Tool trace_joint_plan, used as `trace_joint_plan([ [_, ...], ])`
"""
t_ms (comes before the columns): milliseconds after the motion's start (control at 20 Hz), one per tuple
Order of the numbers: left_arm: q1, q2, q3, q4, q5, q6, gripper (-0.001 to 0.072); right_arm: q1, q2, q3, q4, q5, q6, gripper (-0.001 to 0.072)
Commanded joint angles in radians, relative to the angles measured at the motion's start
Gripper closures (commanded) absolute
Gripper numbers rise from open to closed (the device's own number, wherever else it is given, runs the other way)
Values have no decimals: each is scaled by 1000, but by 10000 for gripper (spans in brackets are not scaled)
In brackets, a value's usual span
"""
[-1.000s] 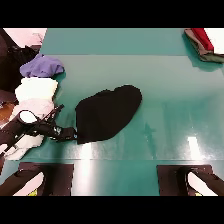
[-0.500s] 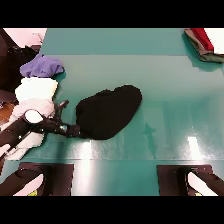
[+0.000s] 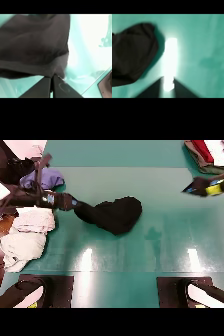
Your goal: Fold the shirts.
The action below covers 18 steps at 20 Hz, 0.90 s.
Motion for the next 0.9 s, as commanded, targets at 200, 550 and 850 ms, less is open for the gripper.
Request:
trace_joint_plan([
  [200, 0, -2, 80, 13, -15, 0, 683, 51, -289, -336, 579, -225, -216, 208],
  [550, 0, -2, 80, 13, -16, 0, 683, 239, -445, -267, 600, -315, -223, 306],
  [850, 0, -1, 158, 89, 31, -4, 684, 224, -358, -108, 451, -277, -252, 697],
])
